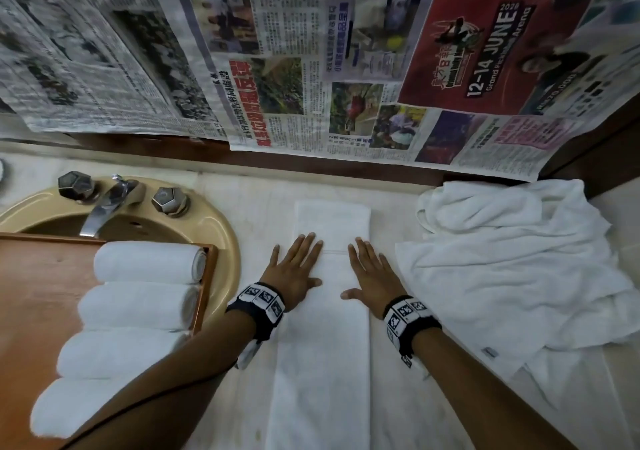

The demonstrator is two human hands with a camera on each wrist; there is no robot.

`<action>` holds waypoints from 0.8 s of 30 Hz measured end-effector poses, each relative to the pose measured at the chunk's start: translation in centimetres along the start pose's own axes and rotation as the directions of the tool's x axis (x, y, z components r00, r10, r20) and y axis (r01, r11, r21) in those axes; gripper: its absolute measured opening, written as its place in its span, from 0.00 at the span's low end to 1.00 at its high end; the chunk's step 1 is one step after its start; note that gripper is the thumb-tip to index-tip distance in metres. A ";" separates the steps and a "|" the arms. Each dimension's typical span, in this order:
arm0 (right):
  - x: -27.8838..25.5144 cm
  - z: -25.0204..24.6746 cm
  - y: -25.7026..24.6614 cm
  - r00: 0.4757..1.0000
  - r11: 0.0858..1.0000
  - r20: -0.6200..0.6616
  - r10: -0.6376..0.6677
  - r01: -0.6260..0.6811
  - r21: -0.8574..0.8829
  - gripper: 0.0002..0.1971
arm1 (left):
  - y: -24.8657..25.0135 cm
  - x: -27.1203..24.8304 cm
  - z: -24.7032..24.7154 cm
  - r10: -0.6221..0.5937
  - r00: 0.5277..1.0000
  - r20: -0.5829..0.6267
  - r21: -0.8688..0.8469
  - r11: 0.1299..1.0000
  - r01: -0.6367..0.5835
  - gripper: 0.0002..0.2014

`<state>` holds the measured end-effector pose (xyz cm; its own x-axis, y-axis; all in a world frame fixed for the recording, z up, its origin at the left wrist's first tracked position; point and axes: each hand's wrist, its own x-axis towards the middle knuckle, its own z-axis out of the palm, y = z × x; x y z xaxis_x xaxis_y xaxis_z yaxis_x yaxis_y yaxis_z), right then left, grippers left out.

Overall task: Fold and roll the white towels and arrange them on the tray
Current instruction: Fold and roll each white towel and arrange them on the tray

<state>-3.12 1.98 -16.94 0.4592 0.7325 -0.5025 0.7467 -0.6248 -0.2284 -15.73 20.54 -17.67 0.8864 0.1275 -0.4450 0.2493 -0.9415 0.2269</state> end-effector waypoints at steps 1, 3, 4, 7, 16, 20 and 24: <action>0.7 -0.5 0.2 1.000 1.000 0.004 0.000 0.000 0.003 0.53 | -0.3 0.7 -0.4 -0.002 1.000 0.004 -0.001 1.000 0.002 0.38; 2.1 -1.5 0.5 1.000 1.000 0.004 0.003 -0.003 0.014 0.52 | -0.8 2.2 -1.3 -0.009 1.000 0.007 0.004 1.000 0.009 0.37; 2.7 -2.0 0.6 1.000 1.000 0.002 0.008 -0.008 0.019 0.52 | -1.0 2.9 -1.7 -0.012 1.000 0.006 0.007 1.000 0.012 0.37; 4.6 -3.2 1.0 1.000 0.999 0.002 0.028 -0.028 0.029 0.51 | -1.6 4.8 -2.9 -0.022 1.000 0.005 0.009 1.000 0.022 0.37; 4.1 -3.7 -0.4 0.972 0.998 -0.234 -0.001 0.017 0.068 0.40 | 0.1 4.5 -3.7 -0.017 0.975 -0.221 -0.121 0.993 -0.010 0.34; 2.0 0.5 -2.1 0.935 0.996 -0.354 -0.033 0.060 0.067 0.30 | 2.1 2.4 -0.3 -0.005 0.967 -0.254 -0.148 0.988 -0.034 0.29; 2.4 1.8 -1.5 0.966 0.999 -0.256 -0.033 0.038 0.015 0.30 | 1.5 2.7 0.9 -0.015 0.973 -0.229 -0.110 0.994 -0.010 0.28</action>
<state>-4.04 4.22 -19.28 0.5425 0.7973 -0.2644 0.7560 -0.6006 -0.2601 -13.32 19.24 -19.30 0.9483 0.2097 -0.2381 0.2812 -0.9029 0.3250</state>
